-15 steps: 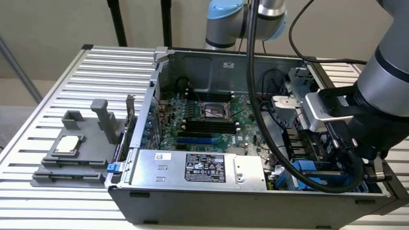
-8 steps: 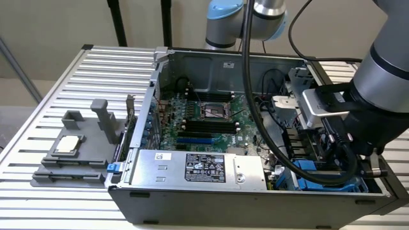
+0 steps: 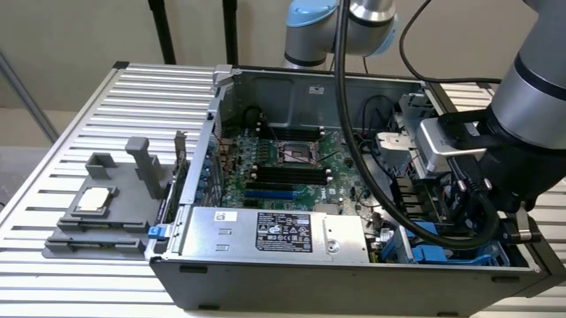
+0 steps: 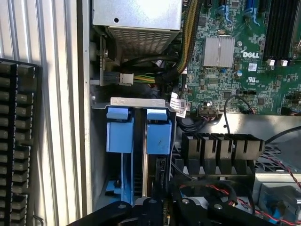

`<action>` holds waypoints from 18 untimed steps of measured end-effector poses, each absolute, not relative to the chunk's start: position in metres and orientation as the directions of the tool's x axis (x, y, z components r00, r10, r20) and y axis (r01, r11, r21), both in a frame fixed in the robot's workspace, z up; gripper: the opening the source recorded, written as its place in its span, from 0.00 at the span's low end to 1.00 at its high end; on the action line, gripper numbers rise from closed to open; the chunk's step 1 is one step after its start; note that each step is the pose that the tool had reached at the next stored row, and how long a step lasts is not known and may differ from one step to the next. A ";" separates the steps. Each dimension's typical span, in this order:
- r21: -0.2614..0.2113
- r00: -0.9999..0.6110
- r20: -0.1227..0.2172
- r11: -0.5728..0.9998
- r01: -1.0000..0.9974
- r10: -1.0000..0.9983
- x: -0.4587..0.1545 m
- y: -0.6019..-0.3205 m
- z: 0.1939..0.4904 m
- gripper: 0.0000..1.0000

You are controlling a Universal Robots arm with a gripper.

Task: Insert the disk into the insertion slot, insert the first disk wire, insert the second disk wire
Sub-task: 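Insert the first disk wire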

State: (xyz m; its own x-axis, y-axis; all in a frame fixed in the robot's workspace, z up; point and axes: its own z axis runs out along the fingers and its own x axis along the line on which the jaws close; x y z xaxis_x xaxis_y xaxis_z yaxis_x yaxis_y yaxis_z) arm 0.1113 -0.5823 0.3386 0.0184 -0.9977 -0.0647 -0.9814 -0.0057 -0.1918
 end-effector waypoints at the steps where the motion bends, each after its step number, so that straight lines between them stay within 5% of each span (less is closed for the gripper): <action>1: -0.192 0.018 -0.065 -0.005 -0.981 -0.998 0.111 -0.582 0.339 0.18; 18: -0.191 0.018 -0.064 -0.005 -0.981 -0.998 0.113 -0.582 0.334 0.18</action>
State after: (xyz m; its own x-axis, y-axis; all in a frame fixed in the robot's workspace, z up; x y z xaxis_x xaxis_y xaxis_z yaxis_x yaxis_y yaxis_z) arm 0.1133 -0.5823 0.3342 0.0180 -0.9978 -0.0645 -0.9815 -0.0053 -0.1915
